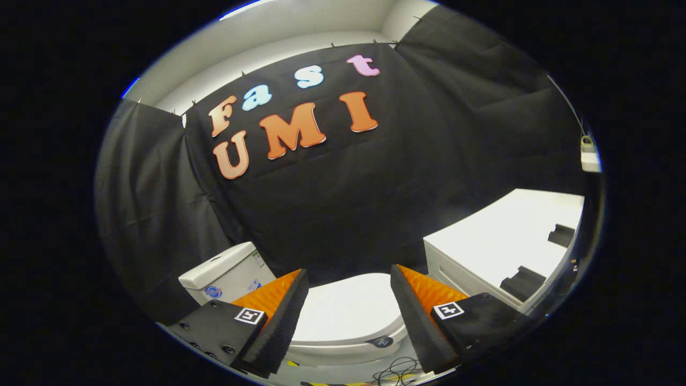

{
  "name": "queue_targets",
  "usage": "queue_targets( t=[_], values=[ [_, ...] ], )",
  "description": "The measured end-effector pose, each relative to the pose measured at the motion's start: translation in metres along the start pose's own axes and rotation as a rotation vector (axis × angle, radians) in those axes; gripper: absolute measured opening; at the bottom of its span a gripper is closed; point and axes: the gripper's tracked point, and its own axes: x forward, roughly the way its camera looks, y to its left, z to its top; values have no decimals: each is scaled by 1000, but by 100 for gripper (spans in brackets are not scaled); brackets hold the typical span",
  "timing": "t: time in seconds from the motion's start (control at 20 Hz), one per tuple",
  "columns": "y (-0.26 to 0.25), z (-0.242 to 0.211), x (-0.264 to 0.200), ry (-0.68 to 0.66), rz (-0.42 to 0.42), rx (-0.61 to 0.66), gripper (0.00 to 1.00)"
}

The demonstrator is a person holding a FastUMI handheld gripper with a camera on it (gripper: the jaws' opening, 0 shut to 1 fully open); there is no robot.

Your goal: Open the toilet lid.

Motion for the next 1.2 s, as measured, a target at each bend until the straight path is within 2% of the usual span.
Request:
queue_targets(
  t=[0.3, 0.5, 0.8, 1.05, 1.2],
  values=[
    [-43, -108, 27, 155, -83, 65, 99],
    [-73, -169, 42, 217, -149, 173, 99],
    [-107, -226, 68, 238, -240, 428, 99],
    [-122, -273, 55, 348, -281, 614, 97],
    [-129, -289, 53, 388, -283, 730, 87]
  ],
)
